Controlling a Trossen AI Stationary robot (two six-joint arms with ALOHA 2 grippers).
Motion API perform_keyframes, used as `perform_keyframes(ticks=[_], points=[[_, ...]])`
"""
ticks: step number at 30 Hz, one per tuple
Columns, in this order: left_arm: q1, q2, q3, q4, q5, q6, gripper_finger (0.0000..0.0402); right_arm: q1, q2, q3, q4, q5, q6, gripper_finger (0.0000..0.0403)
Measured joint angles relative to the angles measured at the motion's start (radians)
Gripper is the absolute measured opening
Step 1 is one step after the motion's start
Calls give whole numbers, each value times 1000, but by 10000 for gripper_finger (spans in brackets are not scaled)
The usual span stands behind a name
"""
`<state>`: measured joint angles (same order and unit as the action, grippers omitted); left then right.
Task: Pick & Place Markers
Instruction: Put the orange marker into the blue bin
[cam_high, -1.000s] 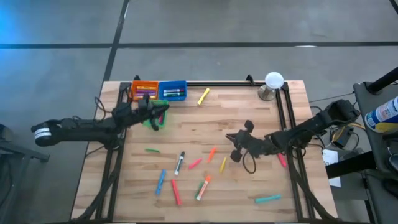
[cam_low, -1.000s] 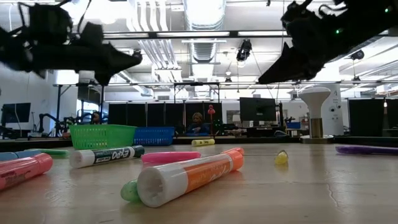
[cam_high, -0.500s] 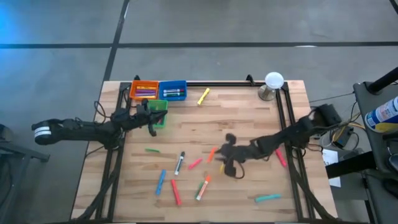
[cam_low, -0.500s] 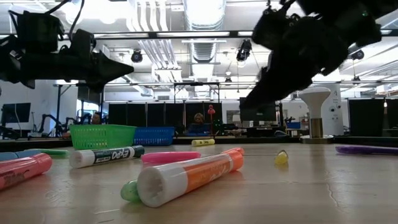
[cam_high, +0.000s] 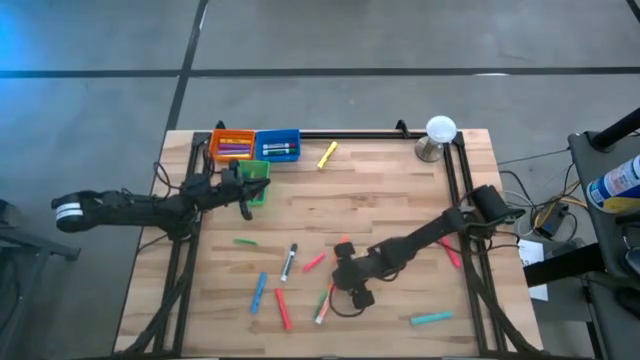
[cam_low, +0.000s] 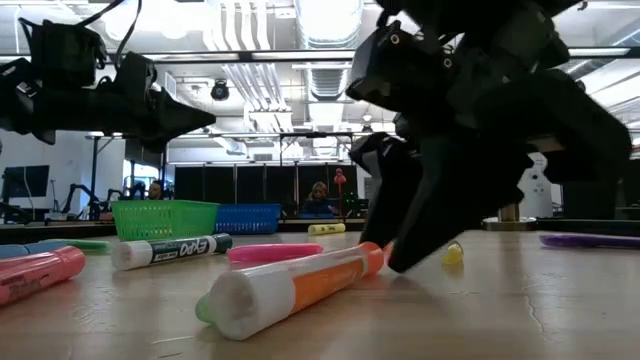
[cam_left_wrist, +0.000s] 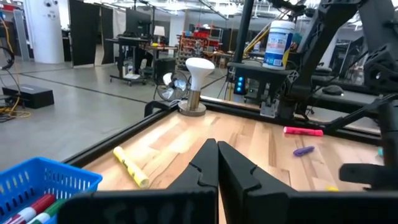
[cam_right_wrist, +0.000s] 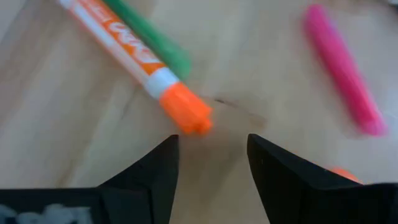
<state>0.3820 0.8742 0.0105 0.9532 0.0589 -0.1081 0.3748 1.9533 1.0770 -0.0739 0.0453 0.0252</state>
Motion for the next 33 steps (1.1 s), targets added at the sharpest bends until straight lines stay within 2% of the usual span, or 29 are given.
perform_keyframes(ticks=[3,14,24,28,33], points=[[0,1,0,-11,0,1,0,0,28,37,-2,-48,-28,173],[0,8,-1,-23,0,2,0,-1,58,96,-43,-99,-52,140],[0,12,-2,-25,-42,10,0,-1,49,91,-52,-101,-32,35],[3,12,-3,-26,-44,13,0,-1,8,90,-84,-101,-18,27],[27,9,-3,-29,-58,22,0,-13,-137,48,-128,-56,-6,27]])
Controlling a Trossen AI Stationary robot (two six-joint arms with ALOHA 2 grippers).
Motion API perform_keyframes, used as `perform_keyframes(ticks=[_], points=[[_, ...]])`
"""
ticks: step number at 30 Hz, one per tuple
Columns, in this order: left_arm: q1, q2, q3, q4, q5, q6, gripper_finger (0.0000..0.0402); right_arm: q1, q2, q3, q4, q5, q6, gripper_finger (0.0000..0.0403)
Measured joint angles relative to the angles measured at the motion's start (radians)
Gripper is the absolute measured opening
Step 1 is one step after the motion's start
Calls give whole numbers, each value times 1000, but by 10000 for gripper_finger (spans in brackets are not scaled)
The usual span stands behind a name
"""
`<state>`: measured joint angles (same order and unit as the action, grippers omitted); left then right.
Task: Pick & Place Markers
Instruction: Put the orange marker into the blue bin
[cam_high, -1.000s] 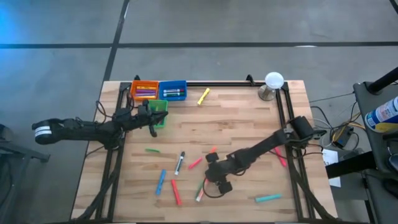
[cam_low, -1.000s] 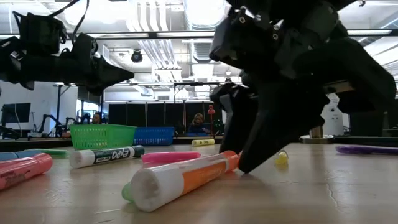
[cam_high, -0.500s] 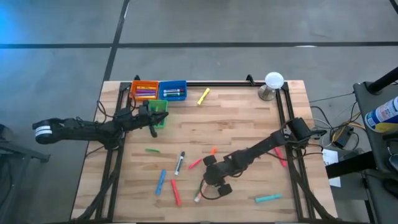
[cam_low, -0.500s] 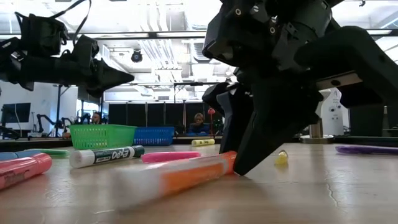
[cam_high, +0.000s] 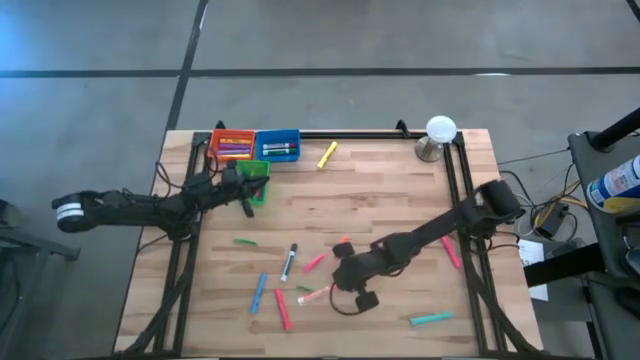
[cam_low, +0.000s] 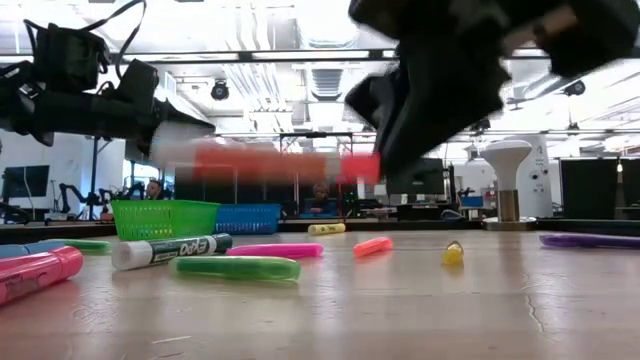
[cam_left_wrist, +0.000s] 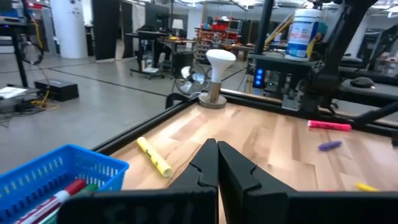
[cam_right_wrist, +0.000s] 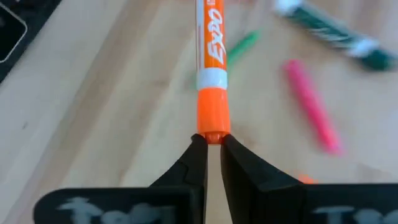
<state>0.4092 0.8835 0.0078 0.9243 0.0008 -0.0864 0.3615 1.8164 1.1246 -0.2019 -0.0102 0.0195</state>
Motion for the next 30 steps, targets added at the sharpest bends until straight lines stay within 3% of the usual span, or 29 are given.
perform_keyframes(ticks=[5,10,14,18,30], points=[[30,2,0,-8,0,6,0,-123,-159,-79,-2,100,-24,28],[35,4,-1,-11,0,14,0,-392,-186,-90,33,115,-108,28],[35,4,-1,-12,1,14,0,-592,-102,19,34,57,-236,28],[35,6,-2,-12,1,15,0,-714,32,189,-21,-35,-338,28],[35,10,-2,-16,1,10,0,-850,404,696,-288,-101,-448,28]])
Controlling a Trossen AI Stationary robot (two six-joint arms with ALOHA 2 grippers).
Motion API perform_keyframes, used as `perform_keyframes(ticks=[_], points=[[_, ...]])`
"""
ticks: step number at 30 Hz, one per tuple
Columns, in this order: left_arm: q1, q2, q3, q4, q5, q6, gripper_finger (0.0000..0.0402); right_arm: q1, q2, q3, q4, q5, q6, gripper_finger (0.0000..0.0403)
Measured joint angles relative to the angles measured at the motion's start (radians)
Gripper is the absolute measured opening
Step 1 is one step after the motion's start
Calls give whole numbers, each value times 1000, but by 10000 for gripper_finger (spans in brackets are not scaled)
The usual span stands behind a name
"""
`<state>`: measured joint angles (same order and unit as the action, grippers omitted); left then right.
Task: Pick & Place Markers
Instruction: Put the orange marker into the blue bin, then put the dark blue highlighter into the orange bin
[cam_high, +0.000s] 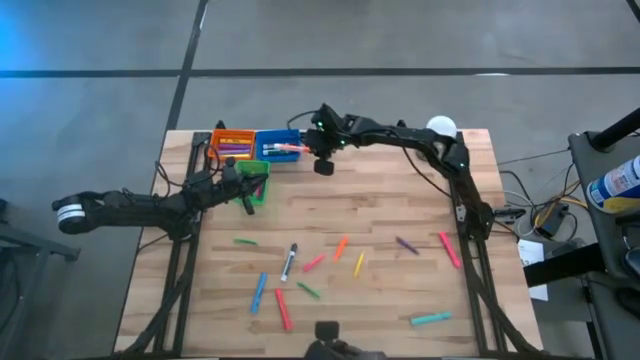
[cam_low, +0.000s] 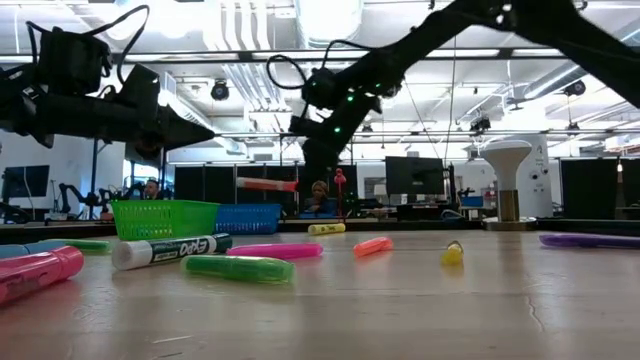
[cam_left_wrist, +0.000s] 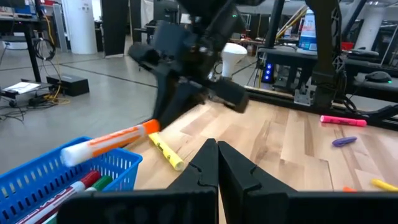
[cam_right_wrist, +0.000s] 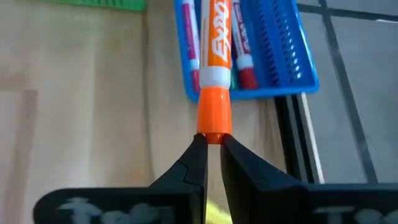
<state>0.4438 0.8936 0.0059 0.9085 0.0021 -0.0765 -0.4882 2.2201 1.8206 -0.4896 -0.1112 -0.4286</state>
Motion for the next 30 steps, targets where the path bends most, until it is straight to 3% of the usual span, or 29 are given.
perform_keyframes(ticks=[8,13,25,30], points=[[0,0,0,-17,0,-9,0,-9,144,237,-84,-31,-7,29],[0,0,0,-45,0,-10,0,-9,195,314,-114,-52,8,30],[-1,3,-1,-52,-2,-13,0,-10,205,328,-116,-55,49,78],[-1,3,-1,-58,-3,-11,0,-10,202,329,-163,-48,47,80]])
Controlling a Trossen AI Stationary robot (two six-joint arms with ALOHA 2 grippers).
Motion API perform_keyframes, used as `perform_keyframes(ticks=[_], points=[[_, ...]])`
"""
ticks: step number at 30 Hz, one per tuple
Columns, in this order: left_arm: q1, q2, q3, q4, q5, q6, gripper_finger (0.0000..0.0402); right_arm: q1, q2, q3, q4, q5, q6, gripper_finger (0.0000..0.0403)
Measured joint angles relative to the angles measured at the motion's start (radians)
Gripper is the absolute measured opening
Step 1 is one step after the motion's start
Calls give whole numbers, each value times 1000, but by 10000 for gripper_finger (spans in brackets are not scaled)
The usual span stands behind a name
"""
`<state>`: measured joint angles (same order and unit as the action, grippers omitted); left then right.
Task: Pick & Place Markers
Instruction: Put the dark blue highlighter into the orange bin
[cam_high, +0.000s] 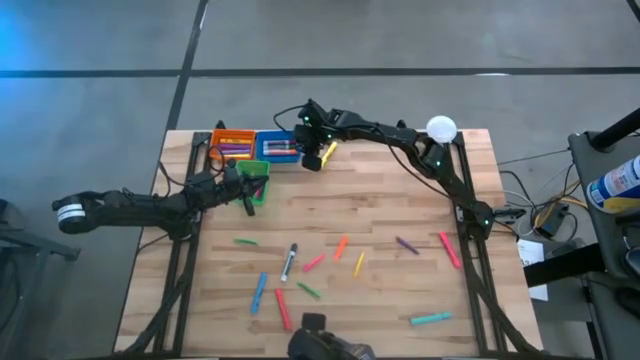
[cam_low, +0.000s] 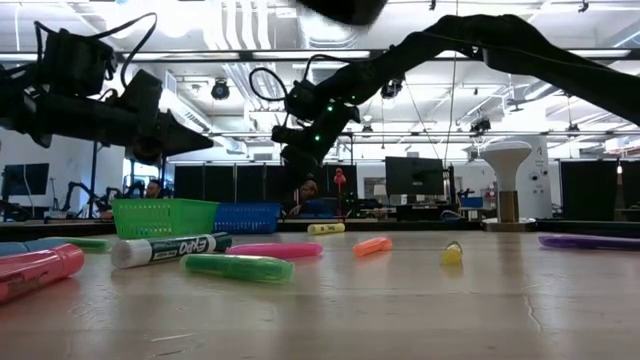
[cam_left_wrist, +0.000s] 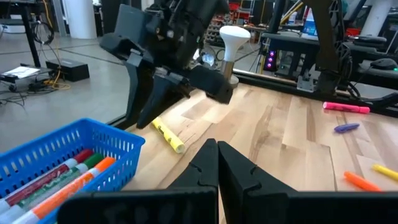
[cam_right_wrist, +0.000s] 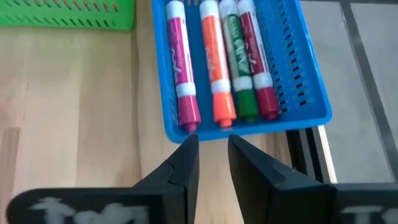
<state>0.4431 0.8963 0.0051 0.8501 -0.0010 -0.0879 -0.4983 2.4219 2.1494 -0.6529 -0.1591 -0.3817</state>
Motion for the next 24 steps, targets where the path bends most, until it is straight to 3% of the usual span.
perform_keyframes(ticks=[5,9,13,21,24], points=[[0,0,0,-24,0,4,0,4,-62,-35,-21,-5,-1,37],[0,0,0,-39,0,5,0,16,-157,-184,66,-25,24,13],[0,1,0,-39,0,8,0,40,-297,-450,275,-26,79,11],[-1,2,0,-46,4,-1,0,119,-673,-1076,901,-20,249,11],[-1,2,2,-55,9,-43,0,175,-814,-1278,1092,31,270,11]])
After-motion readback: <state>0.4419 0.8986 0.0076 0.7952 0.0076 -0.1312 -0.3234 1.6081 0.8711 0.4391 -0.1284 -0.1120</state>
